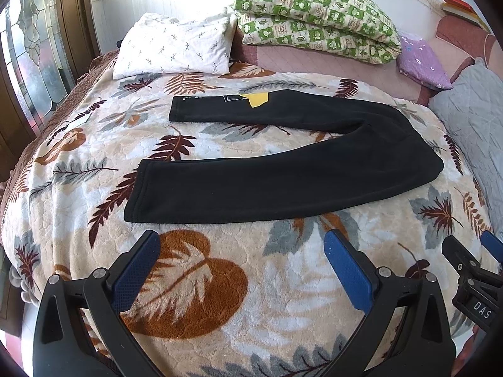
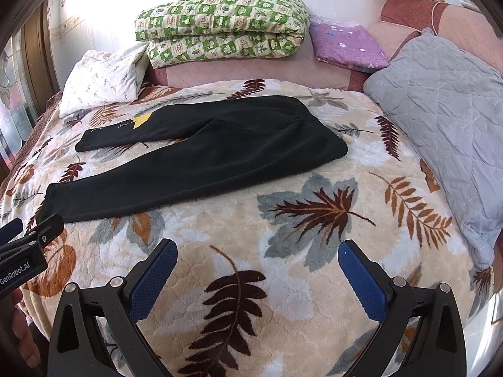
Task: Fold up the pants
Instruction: 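Lower both tools onto the waistband of the black pants and close them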
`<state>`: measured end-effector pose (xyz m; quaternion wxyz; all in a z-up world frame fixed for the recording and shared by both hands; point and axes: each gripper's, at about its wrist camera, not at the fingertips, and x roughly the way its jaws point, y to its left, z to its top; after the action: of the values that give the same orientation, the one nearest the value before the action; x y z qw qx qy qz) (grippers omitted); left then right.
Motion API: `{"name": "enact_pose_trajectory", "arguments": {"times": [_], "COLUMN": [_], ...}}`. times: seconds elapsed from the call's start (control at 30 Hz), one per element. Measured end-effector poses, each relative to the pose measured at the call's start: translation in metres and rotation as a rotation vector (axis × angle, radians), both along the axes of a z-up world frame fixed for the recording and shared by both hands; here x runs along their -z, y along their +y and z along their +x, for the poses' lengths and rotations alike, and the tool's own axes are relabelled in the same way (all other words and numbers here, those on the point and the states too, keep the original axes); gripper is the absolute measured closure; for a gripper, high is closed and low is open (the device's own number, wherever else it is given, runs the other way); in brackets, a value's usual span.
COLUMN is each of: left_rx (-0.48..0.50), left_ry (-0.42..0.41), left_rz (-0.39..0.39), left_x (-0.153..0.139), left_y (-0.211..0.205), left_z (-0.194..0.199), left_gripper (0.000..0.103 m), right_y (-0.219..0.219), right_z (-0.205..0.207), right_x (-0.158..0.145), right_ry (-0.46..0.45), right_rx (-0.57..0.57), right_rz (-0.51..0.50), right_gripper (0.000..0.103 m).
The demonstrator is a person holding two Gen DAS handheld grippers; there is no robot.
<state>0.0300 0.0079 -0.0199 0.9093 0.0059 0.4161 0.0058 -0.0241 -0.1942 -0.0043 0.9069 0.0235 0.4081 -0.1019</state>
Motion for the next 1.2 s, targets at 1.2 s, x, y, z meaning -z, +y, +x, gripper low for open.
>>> {"name": "enact_pose_trajectory", "arguments": {"times": [1.2], "left_rx": [-0.044], "left_ry": [0.503], "left_rz": [-0.305], "left_x": [0.033], "left_y": [0.143], "left_z": [0.338], "left_gripper": [0.000], "right_y": [-0.197], "right_z": [0.377], "right_x": [0.044], "right_ry": [0.244], "right_rx": [-0.102], "right_rz": [0.369], "right_gripper": [0.015]}}
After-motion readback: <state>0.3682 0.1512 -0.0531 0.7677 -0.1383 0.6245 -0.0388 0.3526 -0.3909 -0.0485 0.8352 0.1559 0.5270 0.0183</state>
